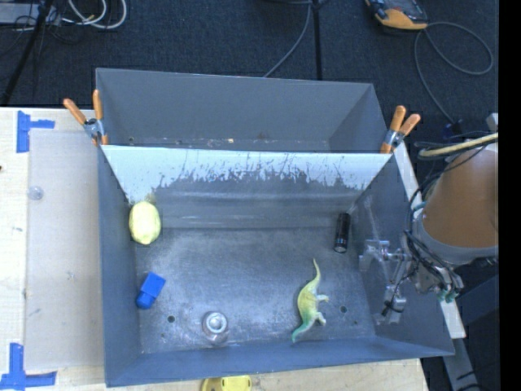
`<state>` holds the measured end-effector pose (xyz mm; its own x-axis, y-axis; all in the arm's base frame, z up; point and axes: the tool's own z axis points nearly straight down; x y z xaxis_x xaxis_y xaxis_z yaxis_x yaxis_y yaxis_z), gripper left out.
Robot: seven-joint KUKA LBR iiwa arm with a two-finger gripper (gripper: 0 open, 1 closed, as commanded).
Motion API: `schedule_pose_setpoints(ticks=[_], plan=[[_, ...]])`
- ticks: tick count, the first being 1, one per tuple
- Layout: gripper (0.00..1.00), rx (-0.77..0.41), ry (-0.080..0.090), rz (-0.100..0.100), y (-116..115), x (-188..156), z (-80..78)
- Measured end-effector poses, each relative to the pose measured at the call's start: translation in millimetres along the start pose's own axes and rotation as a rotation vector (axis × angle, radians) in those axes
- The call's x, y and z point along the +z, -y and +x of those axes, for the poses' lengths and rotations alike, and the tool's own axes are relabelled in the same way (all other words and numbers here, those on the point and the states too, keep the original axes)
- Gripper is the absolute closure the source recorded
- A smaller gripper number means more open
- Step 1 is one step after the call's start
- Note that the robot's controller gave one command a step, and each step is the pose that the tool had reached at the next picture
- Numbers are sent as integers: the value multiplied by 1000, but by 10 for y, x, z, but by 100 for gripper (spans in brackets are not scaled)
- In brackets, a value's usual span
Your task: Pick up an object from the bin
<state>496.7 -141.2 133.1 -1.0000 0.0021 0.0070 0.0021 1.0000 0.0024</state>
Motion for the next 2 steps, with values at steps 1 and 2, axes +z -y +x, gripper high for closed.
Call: schedule_pose_setpoints(ticks=[1,2], plan=[[0,-64,1,0,-21,1,-3],[0,-101,3,1,-210,426,64]])
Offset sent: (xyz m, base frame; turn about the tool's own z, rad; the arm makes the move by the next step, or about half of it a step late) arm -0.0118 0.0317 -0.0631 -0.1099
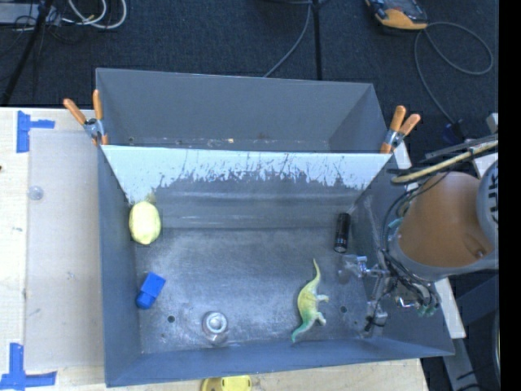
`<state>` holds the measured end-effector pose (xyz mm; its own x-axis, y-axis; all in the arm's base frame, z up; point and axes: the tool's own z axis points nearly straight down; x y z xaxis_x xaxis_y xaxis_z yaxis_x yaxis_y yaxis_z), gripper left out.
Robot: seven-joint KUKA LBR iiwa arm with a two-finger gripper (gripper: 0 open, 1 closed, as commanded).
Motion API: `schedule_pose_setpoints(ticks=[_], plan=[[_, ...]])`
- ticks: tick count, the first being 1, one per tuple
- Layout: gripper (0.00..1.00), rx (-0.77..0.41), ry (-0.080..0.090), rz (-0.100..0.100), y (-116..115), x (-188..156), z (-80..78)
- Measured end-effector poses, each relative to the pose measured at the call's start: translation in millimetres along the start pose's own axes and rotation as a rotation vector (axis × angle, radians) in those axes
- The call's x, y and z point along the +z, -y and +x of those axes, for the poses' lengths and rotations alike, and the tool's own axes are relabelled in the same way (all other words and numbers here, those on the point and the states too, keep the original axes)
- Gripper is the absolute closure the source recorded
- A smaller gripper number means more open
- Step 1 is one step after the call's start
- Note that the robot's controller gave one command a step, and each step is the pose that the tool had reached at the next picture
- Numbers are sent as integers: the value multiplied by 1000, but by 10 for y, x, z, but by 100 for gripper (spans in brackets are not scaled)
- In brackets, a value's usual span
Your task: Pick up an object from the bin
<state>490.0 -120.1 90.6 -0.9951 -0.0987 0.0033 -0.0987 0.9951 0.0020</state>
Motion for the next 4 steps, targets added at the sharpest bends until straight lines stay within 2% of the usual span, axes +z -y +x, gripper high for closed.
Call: schedule_pose_setpoints(ticks=[1,2,3,4], plan=[[0,-41,5,-1,-96,284,7],[0,-27,2,1,-310,230,-6],[100,-76,3,-2,-556,214,-94],[100,-76,3,-2,-556,214,-94]])
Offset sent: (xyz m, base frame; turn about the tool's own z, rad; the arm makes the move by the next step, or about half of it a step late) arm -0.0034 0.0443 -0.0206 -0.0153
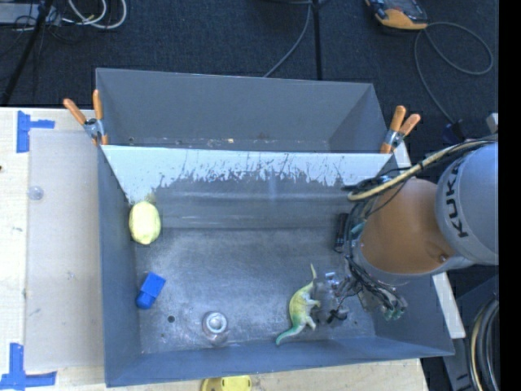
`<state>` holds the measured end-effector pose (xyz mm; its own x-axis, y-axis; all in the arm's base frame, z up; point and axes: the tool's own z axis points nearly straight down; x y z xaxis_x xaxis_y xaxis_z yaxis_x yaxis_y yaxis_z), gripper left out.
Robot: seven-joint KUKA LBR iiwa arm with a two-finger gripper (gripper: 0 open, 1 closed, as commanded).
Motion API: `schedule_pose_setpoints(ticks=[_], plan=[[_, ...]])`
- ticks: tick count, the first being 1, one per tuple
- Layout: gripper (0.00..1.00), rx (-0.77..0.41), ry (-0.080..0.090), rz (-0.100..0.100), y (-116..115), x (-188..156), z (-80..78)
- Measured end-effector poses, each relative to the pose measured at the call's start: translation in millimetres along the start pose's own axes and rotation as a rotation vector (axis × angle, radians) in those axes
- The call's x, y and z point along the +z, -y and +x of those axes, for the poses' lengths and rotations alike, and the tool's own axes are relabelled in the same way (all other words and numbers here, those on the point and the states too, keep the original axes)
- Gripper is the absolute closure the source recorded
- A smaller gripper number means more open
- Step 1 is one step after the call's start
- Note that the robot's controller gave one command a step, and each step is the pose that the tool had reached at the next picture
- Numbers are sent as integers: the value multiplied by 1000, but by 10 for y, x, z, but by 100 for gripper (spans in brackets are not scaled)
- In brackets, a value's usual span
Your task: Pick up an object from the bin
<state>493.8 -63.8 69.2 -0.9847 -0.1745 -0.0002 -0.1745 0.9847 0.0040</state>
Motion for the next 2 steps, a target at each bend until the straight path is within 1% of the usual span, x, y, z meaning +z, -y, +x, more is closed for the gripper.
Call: schedule_pose_setpoints(ticks=[1,2], plan=[[0,-211,-2,-1,-65,-999,-299],[0,-222,2,0,-67,-1063,-323]])
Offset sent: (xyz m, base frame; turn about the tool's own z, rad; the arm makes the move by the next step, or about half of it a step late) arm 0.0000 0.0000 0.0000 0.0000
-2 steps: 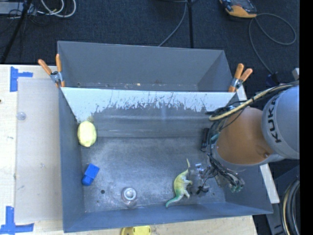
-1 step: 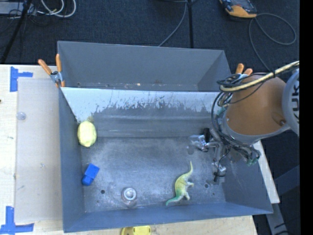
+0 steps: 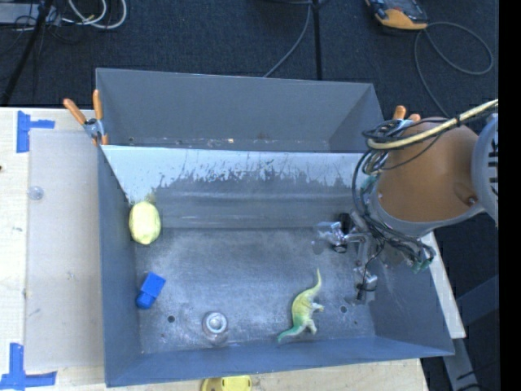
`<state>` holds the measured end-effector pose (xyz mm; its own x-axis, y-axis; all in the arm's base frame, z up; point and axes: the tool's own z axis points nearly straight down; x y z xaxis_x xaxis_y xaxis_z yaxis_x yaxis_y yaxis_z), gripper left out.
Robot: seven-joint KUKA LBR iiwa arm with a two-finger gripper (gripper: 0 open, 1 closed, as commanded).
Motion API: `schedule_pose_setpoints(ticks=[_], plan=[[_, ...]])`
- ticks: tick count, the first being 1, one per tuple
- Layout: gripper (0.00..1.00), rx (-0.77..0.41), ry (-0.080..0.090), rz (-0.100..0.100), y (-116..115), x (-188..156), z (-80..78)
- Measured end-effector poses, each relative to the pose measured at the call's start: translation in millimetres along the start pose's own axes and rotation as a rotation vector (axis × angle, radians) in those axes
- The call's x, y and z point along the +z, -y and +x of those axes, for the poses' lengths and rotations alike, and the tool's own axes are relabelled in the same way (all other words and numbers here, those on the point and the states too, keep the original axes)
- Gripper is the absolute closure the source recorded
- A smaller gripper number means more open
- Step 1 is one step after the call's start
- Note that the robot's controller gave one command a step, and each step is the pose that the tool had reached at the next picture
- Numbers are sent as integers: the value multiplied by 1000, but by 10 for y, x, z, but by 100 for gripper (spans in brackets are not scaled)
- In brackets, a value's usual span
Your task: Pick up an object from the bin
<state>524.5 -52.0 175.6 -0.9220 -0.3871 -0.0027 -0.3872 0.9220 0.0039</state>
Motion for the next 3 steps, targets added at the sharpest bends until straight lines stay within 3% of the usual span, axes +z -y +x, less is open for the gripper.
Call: schedule_pose_setpoints(ticks=[1,2,3], plan=[[0,-82,5,4,-96,231,49],[0,-156,-2,-1,-319,714,48],[100,-250,4,3,-450,944,72]])
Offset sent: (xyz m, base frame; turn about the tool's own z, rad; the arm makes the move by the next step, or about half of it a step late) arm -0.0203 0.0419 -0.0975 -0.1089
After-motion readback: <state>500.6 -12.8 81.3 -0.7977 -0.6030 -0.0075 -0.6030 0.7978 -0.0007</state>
